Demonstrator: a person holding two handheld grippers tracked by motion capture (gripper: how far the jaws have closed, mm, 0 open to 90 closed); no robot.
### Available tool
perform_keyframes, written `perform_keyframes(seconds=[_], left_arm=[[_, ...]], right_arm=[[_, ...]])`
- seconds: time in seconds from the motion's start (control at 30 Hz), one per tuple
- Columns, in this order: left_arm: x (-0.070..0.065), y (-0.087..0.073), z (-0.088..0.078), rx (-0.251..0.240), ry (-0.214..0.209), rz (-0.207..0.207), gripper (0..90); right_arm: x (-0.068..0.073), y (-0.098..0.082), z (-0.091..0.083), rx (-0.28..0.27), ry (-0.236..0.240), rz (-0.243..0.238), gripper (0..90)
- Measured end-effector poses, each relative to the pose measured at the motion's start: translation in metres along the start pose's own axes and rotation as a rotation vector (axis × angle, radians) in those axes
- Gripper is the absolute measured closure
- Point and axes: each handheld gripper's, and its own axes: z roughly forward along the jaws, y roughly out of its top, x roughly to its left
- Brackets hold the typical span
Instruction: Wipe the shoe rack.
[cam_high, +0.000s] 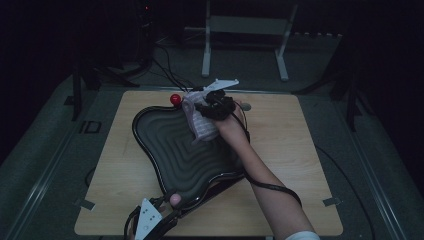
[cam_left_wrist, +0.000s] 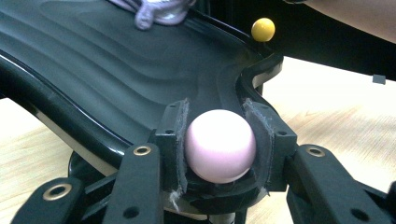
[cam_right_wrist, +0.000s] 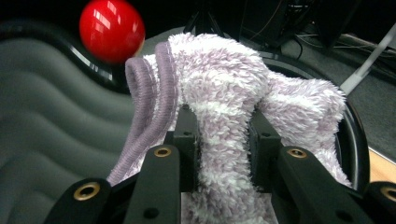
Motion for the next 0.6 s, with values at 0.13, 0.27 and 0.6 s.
perform_keyframes(seconds=[0.13, 0.27, 0.6], left_arm=[[0.000, 0.000, 0.000, 0.000, -0.001, -0.001, 60.0], [0.000, 0.000, 0.000, 0.003, 0.000, -0.002, 60.0], [0.000, 0.001, 0.000, 0.004, 0.003, -0.001, 59.9]], right_arm=[[0.001, -0.014, -0.007, 0.002, 0.001, -0.003, 70.5], [0.005, -0.029, -0.016, 0.012, -0.005, -0.002, 70.4], [0.014, -0.067, -0.038, 0.023, 0.000, 0.037, 70.0]])
